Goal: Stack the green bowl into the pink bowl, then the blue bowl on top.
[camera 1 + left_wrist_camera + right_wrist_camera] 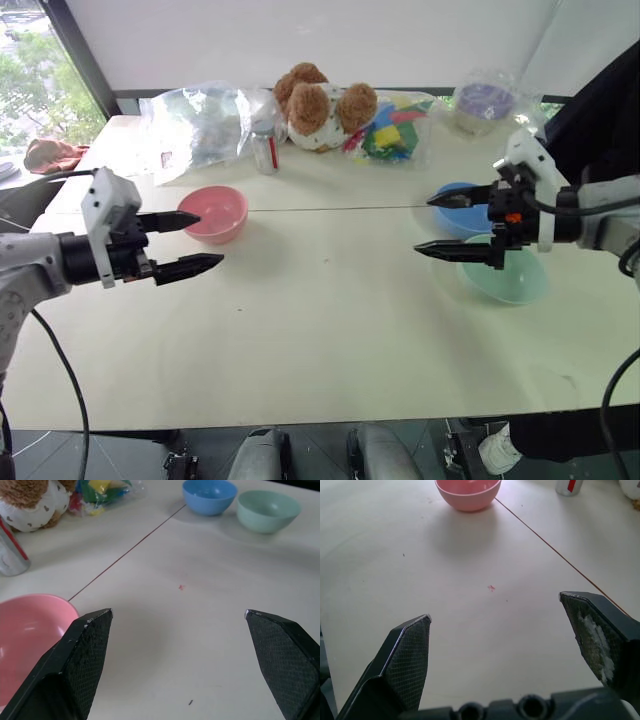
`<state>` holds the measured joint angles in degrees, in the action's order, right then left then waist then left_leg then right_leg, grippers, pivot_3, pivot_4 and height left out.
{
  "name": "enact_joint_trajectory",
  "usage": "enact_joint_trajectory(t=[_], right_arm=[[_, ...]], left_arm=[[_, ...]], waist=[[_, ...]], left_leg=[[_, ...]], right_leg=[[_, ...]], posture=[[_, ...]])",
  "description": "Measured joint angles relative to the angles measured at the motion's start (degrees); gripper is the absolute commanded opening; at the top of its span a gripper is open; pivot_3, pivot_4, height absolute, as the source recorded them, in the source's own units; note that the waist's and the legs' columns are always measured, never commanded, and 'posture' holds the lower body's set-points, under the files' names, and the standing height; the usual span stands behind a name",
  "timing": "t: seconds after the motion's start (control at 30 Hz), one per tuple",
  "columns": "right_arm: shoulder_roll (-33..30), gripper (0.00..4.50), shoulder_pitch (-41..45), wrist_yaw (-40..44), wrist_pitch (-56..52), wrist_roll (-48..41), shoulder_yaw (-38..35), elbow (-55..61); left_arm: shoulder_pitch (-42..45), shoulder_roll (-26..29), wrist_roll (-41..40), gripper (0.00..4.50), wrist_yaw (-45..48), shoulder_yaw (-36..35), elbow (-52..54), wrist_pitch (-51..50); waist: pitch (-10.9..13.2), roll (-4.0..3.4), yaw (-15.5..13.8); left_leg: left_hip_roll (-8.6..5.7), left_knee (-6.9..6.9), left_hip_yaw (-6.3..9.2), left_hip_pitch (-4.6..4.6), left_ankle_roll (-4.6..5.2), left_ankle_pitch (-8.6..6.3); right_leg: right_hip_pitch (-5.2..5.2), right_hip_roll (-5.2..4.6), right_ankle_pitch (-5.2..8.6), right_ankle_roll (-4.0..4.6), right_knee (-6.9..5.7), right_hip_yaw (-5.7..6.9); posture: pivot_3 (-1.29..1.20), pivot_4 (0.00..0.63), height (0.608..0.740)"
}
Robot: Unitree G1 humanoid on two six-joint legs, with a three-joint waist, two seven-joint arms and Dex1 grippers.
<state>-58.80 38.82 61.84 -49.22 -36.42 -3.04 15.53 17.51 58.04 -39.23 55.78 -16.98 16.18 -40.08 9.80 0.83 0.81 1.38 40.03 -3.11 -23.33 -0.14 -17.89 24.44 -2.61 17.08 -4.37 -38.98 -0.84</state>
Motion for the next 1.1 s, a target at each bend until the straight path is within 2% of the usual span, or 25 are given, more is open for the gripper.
enact_joint_trajectory(t=[0.2, 0.43, 0.57, 0.67, 0.9, 0.93, 1.1], right_arm=[[6.1, 4.5, 1.0, -1.14, -0.38, -4.65, -1.54, 0.09], [6.73, 4.5, 1.27, -2.03, -0.39, -4.96, -1.39, 0.91], [6.33, 4.5, 1.21, -1.84, -0.78, -6.44, -1.81, 2.45], [6.22, 4.5, 0.85, -1.99, -0.76, -6.69, -2.02, 3.46], [5.48, 4.5, -0.84, -2.64, -0.48, -6.62, -2.6, 4.29], [5.27, 4.5, -1.01, -2.72, -0.47, -6.62, -2.81, 4.42], [3.3, 4.5, -2.04, -2.97, -0.36, -6.38, -4.11, 4.44]], left_arm=[[8.03, -0.74, 16.52, 4.37, -3.99, 13.37, -11.14, 9.42], [18.86, -6.03, 32.59, 4.37, -2.66, 26.15, -31.69, 24.09], [25.33, -10.21, 38.98, 4.37, -2.82, 29.9, -43.69, 31.43], [28.9, -12.55, 43.2, 3.56, -2.88, 32.18, -52.04, 37.1], [32.04, -14.45, 47.13, 0.28, -1.72, 33.01, -61.95, 44.74], [33.42, -14.53, 47.19, 0.03, -1.58, 32.68, -62.13, 45.8], [37.4, -16.0, 46.12, 0.03, 8.18, 32.44, -60.53, 49.19]], waist=[[0.0, 0.0, -0.09], [0.0, 0.01, -0.25], [0.0, 0.01, -0.24], [0.0, 0.01, -0.04], [0.0, 0.01, -0.13], [-0.02, 0.05, -0.26], [-0.03, 0.06, -0.48]], left_leg=[[-0.02, 0.0, -0.03, -0.02, 0.01, 0.0], [-0.06, 0.02, -0.04, -0.06, 0.01, 0.0], [-0.07, 0.03, -0.04, -0.07, 0.02, -0.01], [-0.07, 0.03, -0.05, -0.07, 0.02, -0.01], [-0.04, 0.04, -0.04, -0.09, 0.02, -0.01], [-0.04, 0.06, -0.03, -0.1, 0.02, -0.01], [-0.15, 0.07, -0.04, -0.11, 0.04, -0.02]], right_leg=[[0.01, 0.04, 0.0, 0.0, 0.0, 0.01], [0.04, 0.04, 0.0, -0.01, 0.0, 0.02], [0.04, 0.04, -0.01, -0.01, -0.01, 0.03], [0.05, 0.04, -0.01, -0.02, -0.01, 0.03], [0.09, 0.03, -0.01, -0.02, -0.02, 0.04], [0.08, 0.02, -0.01, -0.02, -0.03, 0.05], [0.05, -0.07, -0.01, -0.02, -0.01, 0.06]], posture=[[0.0, 0.15, 0.74], [0.0, 0.15, 0.74], [0.0, 0.15, 0.74], [0.0, 0.15, 0.74], [0.0, 0.15, 0.74], [0.0, 0.15, 0.74], [0.0, 0.15, 0.74]])
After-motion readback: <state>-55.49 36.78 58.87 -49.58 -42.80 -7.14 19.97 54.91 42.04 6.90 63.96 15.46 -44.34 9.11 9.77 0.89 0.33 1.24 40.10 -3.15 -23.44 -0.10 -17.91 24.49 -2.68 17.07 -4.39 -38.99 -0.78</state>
